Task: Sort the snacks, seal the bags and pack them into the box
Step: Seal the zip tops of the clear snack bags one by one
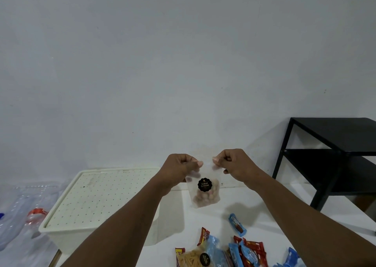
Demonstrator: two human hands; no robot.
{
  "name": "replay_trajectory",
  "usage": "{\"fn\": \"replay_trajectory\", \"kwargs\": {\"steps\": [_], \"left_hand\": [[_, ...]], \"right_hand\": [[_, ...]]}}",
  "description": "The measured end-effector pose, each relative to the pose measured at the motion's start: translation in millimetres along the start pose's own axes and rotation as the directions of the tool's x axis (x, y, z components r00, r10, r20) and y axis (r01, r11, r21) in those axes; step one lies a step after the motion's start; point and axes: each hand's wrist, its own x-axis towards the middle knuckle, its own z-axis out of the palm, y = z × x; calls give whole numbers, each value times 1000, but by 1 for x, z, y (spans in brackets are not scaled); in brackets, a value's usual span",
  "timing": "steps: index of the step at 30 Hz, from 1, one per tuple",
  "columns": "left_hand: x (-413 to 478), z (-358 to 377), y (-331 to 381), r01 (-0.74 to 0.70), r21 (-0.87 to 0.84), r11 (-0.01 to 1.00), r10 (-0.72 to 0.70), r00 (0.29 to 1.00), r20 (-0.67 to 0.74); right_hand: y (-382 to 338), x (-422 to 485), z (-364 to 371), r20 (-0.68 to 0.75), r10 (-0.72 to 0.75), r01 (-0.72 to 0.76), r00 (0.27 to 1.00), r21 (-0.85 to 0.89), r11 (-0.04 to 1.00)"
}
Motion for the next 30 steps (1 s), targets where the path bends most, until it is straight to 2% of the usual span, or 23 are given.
{"fn": "replay_trajectory", "kwargs": {"steps": [3, 9, 13, 17, 21, 25, 30], "left_hand": [[1, 1, -1, -18, 62, 998, 18, 1000, 1], [4, 0, -3, -54, 80, 995, 53, 999, 3], [2, 2, 0, -12, 61, 998, 10, 999, 32], [2, 6, 2, -19, 144, 989, 10, 998, 64], [5, 8, -2, -81, 175, 981, 79, 997, 19], [7, 5, -5, -99, 207, 973, 95, 995, 31], [3, 7, -4, -67, 176, 982, 60, 997, 42]], "right_hand": [[0, -1, 1, 12, 9, -9, 1000, 30, 1000], [4, -3, 3, 38, 75, -82, 996, 232, 969], [5, -4, 1, -10, 42, -40, 999, 108, 993], [4, -5, 2, -5, 14, -14, 1000, -21, 1000], [0, -6, 5, 3, 29, -29, 1000, 3, 1000], [-2, -10, 8, 35, 44, -46, 998, 57, 997], [-1, -7, 9, 53, 3, -2, 999, -30, 1000]]}}
